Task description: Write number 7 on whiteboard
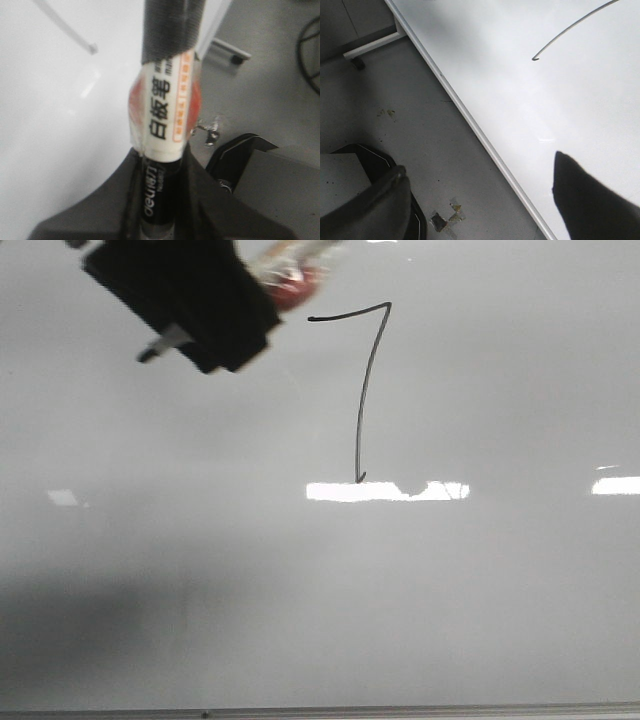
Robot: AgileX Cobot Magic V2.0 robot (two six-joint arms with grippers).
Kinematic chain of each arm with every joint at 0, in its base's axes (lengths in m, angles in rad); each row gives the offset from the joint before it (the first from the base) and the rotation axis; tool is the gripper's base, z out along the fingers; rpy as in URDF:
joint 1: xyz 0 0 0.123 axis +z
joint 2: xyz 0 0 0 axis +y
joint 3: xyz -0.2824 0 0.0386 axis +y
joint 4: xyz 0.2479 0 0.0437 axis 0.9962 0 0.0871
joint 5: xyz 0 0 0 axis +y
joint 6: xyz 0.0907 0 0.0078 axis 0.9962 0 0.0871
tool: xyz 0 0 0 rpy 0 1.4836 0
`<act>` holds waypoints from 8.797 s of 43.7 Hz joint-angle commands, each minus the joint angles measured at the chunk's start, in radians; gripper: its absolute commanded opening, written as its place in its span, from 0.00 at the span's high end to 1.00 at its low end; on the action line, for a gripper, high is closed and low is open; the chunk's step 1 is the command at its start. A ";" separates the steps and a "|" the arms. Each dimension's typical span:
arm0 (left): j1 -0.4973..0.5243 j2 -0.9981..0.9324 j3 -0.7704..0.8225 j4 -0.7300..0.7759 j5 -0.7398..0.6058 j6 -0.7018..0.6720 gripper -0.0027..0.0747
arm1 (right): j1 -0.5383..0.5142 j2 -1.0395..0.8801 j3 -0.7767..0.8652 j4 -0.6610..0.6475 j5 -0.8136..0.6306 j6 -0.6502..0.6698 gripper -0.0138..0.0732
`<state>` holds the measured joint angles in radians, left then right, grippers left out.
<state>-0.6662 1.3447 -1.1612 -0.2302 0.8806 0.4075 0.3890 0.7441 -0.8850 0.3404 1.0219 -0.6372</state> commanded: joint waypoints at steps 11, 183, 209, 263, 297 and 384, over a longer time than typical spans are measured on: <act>0.454 -0.121 0.046 0.241 0.000 -0.271 0.97 | -0.009 -0.004 -0.027 0.011 -0.055 0.007 0.15; 0.302 -0.897 0.396 0.120 -0.048 -0.265 0.99 | -0.009 -0.401 -0.025 -0.225 0.149 0.510 0.92; 0.628 -1.295 0.851 0.147 -0.430 -0.265 0.99 | -0.009 -0.401 -0.025 -0.225 0.149 0.510 0.92; 0.667 -1.366 1.181 0.254 -0.927 -0.420 0.99 | -0.009 -0.401 -0.025 -0.225 0.149 0.510 0.92; 0.667 -1.366 1.181 0.254 -0.927 -0.420 0.99 | -0.200 -0.548 0.212 -0.278 -0.195 0.510 0.92; 0.667 -1.366 1.181 0.254 -0.927 -0.420 0.99 | -0.406 -0.774 0.909 -0.367 -1.056 0.686 0.92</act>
<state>0.0008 -0.0063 0.0072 0.0219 0.0419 -0.0054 -0.0104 -0.0110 0.0267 -0.0132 0.0536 0.0454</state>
